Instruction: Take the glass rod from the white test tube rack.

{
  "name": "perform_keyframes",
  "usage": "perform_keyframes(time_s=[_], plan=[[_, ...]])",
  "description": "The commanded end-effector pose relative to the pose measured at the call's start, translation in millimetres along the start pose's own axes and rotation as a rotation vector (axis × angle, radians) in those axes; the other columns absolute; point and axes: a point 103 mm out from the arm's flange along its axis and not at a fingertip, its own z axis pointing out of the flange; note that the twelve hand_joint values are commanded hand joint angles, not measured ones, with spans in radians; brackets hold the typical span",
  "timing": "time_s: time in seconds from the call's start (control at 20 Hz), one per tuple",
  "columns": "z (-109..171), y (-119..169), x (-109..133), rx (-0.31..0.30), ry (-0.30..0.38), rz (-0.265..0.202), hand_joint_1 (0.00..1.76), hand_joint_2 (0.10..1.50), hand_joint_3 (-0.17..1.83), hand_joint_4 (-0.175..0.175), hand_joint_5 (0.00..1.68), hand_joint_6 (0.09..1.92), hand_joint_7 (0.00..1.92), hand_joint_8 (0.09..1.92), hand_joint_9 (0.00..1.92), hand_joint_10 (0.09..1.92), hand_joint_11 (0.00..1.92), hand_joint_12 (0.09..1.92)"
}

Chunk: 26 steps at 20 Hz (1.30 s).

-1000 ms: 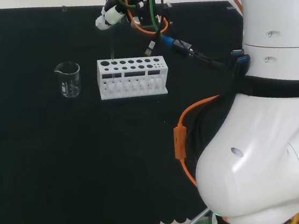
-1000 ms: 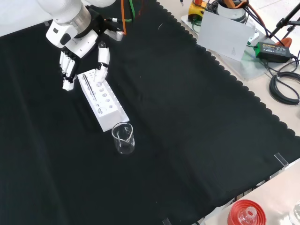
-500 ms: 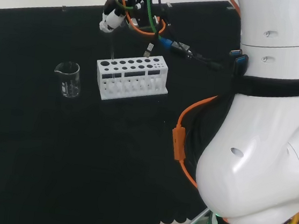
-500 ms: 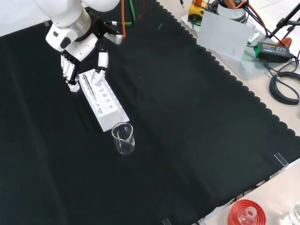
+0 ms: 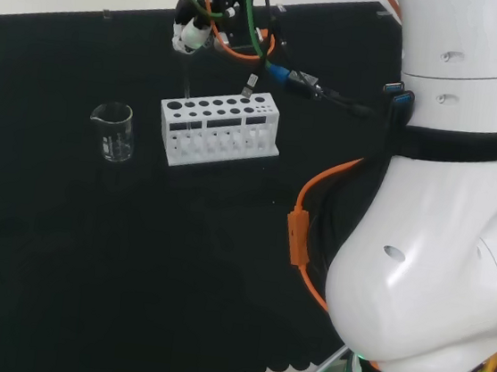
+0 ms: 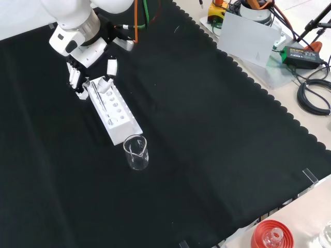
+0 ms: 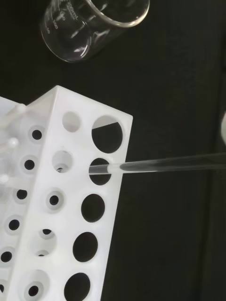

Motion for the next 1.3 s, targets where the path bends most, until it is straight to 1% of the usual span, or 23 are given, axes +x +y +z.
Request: perform_keyframes(time_s=[0.05,0.1,0.2,0.25,0.3,0.4,0.45,0.5,0.55,0.6,0.7,0.85,0.95,1.05,1.15,1.3], plan=[[0.6,1.4,-0.9,-0.027,-0.010,-0.002,0.99,0.83,0.62,-0.175,0.72,0.84,0.84,0.73,1.24,0.46,1.28,0.92],[0.5,1.4,-1.0,-0.043,-0.013,-0.004,1.01,0.83,0.63,-0.175,0.74,0.84,0.87,0.72,1.27,0.44,1.32,0.89],[0.3,1.0,-1.8,-0.080,0.007,-0.005,1.09,0.99,0.34,-0.175,0.83,1.06,0.97,0.72,1.34,0.39,1.41,0.83],[0.1,0.8,-1.9,-0.097,0.001,-0.003,1.11,1.06,0.22,-0.175,0.85,1.10,1.01,0.72,1.37,0.36,1.45,0.79],[0.1,0.9,-2.1,-0.105,-0.009,-0.002,1.12,1.09,0.13,-0.175,0.88,1.11,1.06,0.70,1.40,0.34,1.48,0.76],[-0.1,1.1,-2.6,-0.119,-0.020,-0.003,1.14,1.11,0.06,-0.175,0.92,1.09,1.15,0.69,1.44,0.32,1.49,0.71],[-0.3,1.3,-2.4,-0.125,-0.029,-0.006,1.19,1.10,0.04,-0.145,0.94,1.04,1.17,0.72,1.45,0.32,1.48,0.69],[-0.7,1.5,-1.8,-0.133,-0.043,-0.008,1.22,1.08,0.02,-0.122,0.95,1.00,1.19,0.74,1.46,0.33,1.47,0.68],[-1.1,1.7,-1.2,-0.141,-0.055,-0.010,1.25,1.06,0.02,-0.108,0.98,0.95,1.21,0.72,1.47,0.34,1.46,0.66],[-1.4,1.7,-0.4,-0.154,-0.069,-0.012,1.27,1.05,0.01,-0.107,1.01,0.90,1.25,0.68,1.48,0.35,1.45,0.65],[-1.3,2.1,1.0,-0.165,-0.090,-0.012,1.29,1.02,0.00,-0.114,1.07,0.78,1.32,0.57,1.51,0.38,1.44,0.64],[-1.0,3.3,2.1,-0.166,-0.112,-0.012,1.31,1.05,-0.15,-0.137,1.16,0.62,1.43,0.39,1.55,0.43,1.48,0.65],[-1.6,4.1,2.6,-0.150,-0.116,-0.014,1.32,1.05,-0.17,-0.162,1.22,0.51,1.50,0.27,1.59,0.43,1.50,0.66],[-2.8,4.6,3.3,-0.127,-0.118,-0.016,1.33,1.04,-0.17,-0.173,1.26,0.43,1.56,0.16,1.63,0.41,1.53,0.68],[-4.2,4.1,4.0,-0.110,-0.126,-0.013,1.33,1.03,-0.17,-0.175,1.28,0.38,1.59,0.11,1.66,0.39,1.54,0.69],[-7.2,1.3,3.5,-0.099,-0.134,-0.004,1.33,1.03,-0.17,-0.175,1.32,0.28,1.60,0.09,1.68,0.37,1.54,0.69]])
